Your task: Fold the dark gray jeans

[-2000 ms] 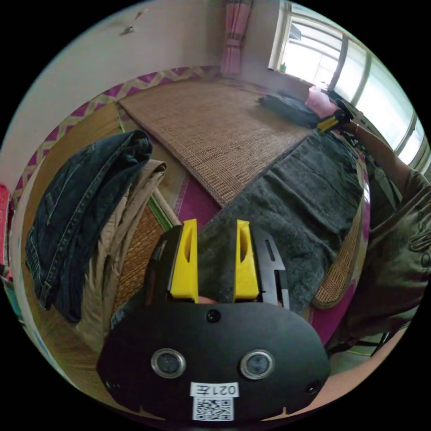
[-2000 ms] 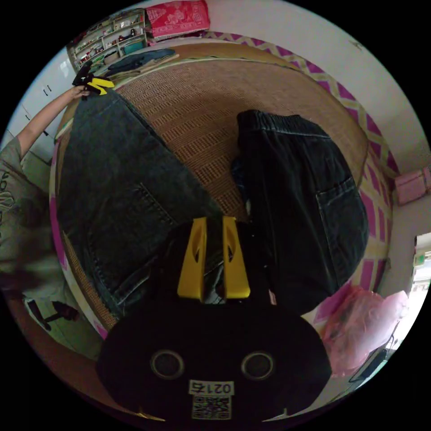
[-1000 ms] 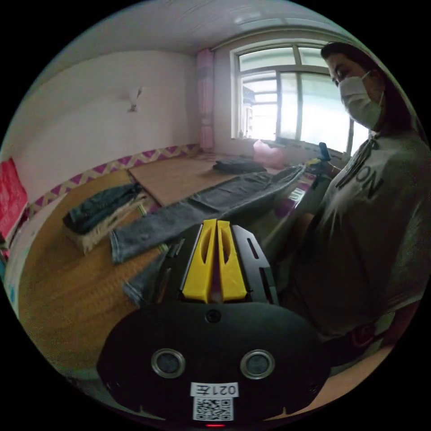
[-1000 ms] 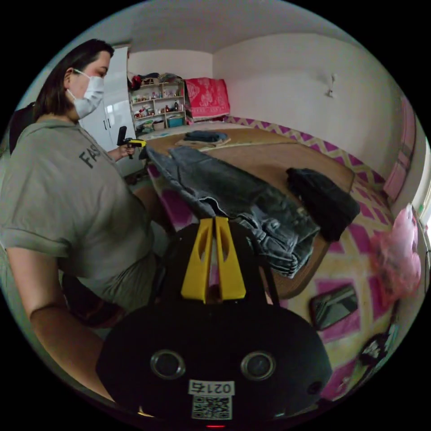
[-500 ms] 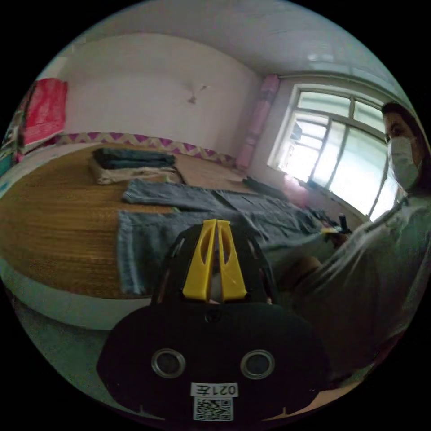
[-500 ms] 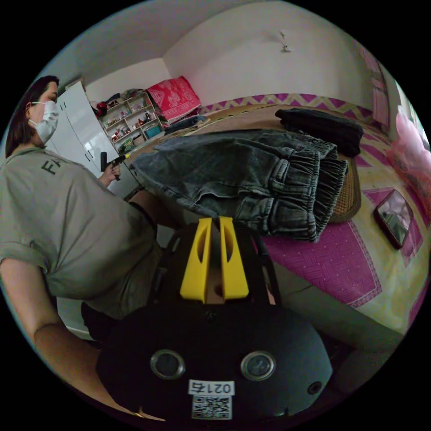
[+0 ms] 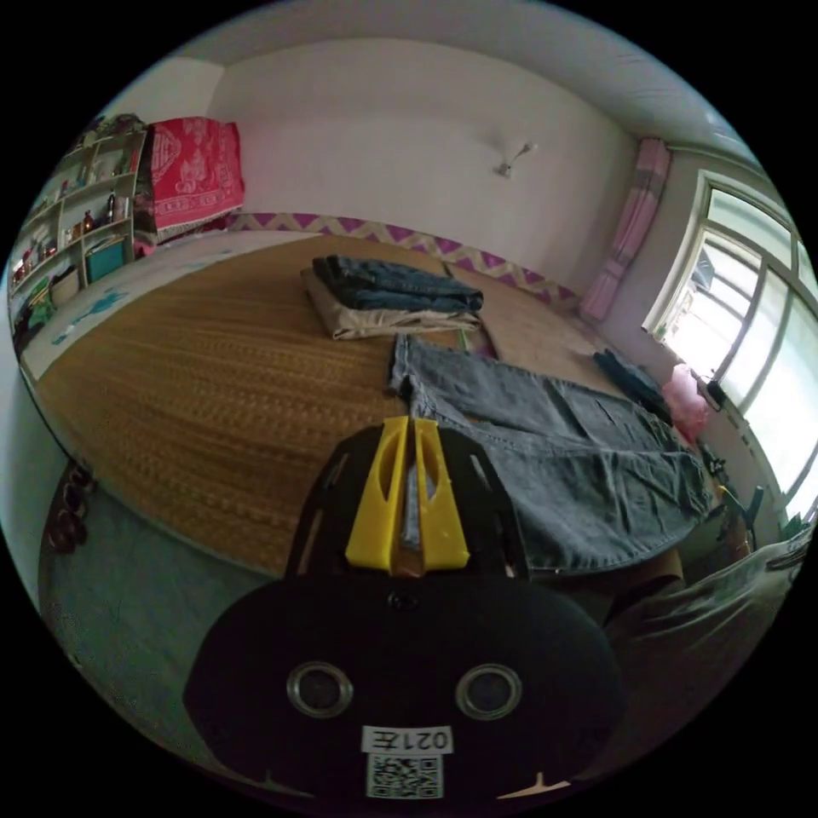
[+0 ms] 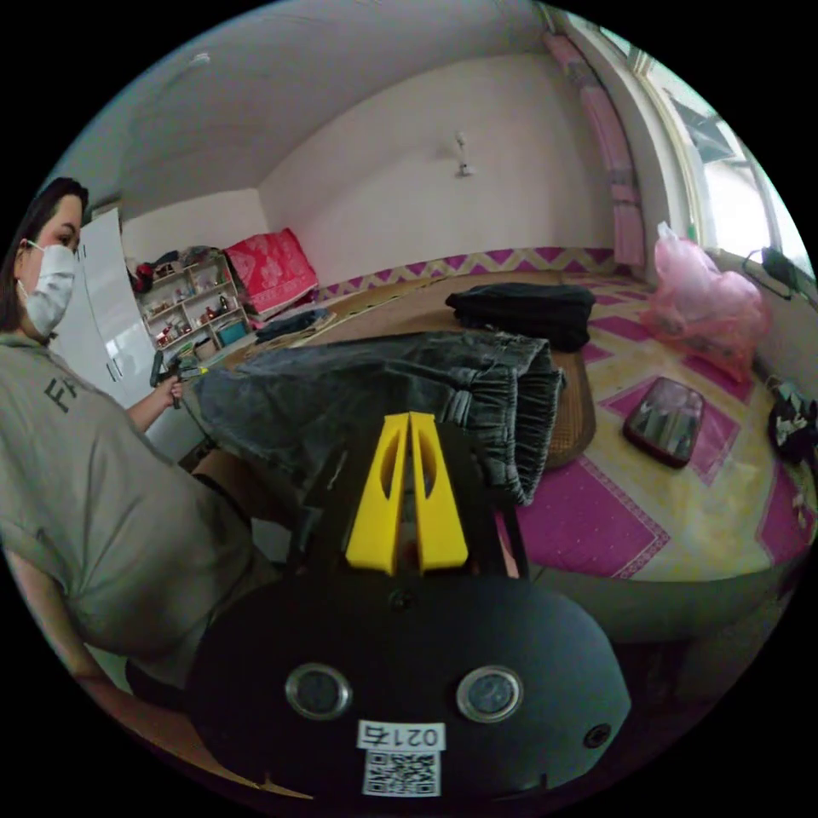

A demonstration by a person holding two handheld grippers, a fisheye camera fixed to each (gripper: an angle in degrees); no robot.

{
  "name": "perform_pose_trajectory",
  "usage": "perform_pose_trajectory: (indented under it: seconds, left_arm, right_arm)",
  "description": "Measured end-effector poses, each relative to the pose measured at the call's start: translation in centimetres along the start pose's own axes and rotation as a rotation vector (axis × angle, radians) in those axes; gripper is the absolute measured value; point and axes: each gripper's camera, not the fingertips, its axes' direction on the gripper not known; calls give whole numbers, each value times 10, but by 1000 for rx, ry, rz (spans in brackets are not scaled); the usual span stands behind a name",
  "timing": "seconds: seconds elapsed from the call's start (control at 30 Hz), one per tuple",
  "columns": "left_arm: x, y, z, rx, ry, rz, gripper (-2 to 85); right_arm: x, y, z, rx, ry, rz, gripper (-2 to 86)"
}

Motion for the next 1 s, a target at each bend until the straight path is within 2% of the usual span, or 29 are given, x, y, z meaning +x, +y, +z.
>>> perform_pose_trajectory:
  seconds: [0.07,0.1,0.27,0.37,0.47,0.57,0.63,0.7,0.77,0.83,1.0]
  left_arm:
    - [-10,-2,27,-147,-20,-51,-8]
    - [-11,1,35,-146,-13,-46,-8]
    - [-9,6,37,-47,32,-88,-9]
    - [-7,13,34,14,77,-134,-9]
    - [10,16,15,186,89,-137,-9]
    - [46,2,-1,313,67,-56,-7]
    - [73,-18,5,276,82,36,-2]
    - [112,-49,32,160,140,163,24]
    - [141,-71,64,65,192,252,50]
    - [168,-91,102,-28,222,321,61]
    - [229,-142,215,-206,207,455,63]
  right_arm:
    - [-2,-3,16,-9,34,-26,64]
    - [-6,-3,31,-25,76,-55,58]
    - [-30,12,113,-251,338,-210,30]
    - [-49,25,139,-222,469,-215,5]
    - [-38,27,150,-197,427,-57,-2]
    - [-34,10,167,-348,385,-73,-3]
    - [-34,-10,176,-461,394,-97,-2]
    - [-35,-41,173,-319,420,-85,2]
    - [-39,-68,191,-261,405,-144,11]
    - [-36,-98,228,-290,401,-206,35]
    - [-3,-164,368,-431,225,-383,84]
